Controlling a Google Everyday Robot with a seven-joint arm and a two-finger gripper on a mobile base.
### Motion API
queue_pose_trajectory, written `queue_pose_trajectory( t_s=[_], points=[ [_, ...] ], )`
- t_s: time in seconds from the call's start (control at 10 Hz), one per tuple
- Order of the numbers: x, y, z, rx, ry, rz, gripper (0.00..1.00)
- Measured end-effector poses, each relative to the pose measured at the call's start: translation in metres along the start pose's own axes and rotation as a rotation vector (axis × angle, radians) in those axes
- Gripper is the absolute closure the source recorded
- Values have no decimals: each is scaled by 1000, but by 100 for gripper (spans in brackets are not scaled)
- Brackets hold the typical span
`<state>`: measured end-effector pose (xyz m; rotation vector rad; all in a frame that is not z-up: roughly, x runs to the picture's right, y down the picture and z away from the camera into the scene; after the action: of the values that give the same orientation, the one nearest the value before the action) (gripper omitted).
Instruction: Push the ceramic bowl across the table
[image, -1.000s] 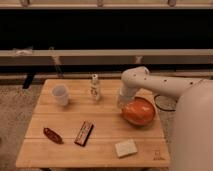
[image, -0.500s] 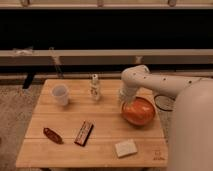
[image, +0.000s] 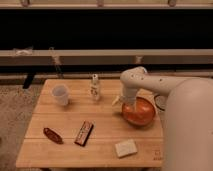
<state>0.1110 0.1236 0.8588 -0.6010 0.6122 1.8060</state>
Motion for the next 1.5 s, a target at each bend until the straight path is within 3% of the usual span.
queue_pose_trajectory(
  t_s=[0.4, 0.6, 1.1, 1.5],
  points=[
    [15, 14, 31, -2, 58, -17, 20],
    [25, 39, 38, -33, 77, -48, 20],
    [57, 115, 27, -144, 105, -170, 20],
    [91, 162, 36, -251, 184, -244, 20]
  ],
)
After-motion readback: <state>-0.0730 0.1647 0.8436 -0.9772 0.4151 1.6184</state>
